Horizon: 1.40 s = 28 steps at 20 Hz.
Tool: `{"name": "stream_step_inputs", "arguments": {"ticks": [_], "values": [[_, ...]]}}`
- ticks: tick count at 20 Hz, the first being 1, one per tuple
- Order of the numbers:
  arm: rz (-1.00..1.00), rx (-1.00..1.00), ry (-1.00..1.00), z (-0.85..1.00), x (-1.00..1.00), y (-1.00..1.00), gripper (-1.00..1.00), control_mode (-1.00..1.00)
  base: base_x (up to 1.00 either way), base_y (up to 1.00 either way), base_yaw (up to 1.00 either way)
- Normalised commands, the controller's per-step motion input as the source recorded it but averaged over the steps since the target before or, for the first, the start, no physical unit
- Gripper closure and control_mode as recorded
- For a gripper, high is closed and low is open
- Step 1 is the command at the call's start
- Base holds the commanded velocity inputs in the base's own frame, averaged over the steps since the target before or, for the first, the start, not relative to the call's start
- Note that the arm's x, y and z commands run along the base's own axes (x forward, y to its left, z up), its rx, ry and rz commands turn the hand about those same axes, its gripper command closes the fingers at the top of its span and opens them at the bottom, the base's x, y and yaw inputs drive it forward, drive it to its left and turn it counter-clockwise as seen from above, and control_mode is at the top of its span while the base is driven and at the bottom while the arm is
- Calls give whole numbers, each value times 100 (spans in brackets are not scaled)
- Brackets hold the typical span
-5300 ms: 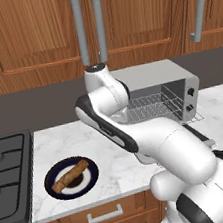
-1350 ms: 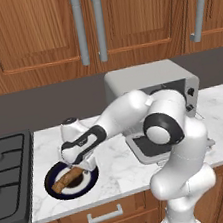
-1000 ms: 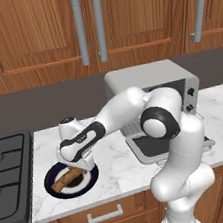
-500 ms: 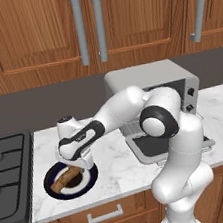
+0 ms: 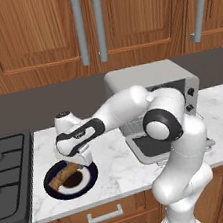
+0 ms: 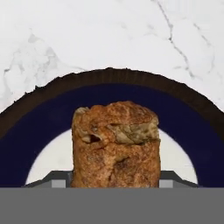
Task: Pull the toaster oven rack outwards. Pick up the baguette from the plate and place it on the toaster oven rack. Close the toaster oven door fully and set the temperature to the lowest setting.
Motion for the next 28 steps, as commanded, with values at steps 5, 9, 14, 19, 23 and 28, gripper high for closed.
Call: {"name": "stream_step_inputs", "arguments": {"ticks": [5, 9, 14, 19, 23, 28], "values": [[0, 0, 0, 88, -16, -3, 100, -100, 0, 0, 0], [0, 0, 0, 91, -6, -17, 100, -100, 0, 0, 0], [0, 0, 0, 92, -5, -36, 100, -100, 0, 0, 0], [0, 0, 0, 94, -8, -38, 100, -100, 0, 0, 0], [0, 2, -7, 73, -41, -37, 100, -100, 0, 0, 0], [0, 4, -19, 67, -75, -35, 100, -100, 0, 0, 0]]}}
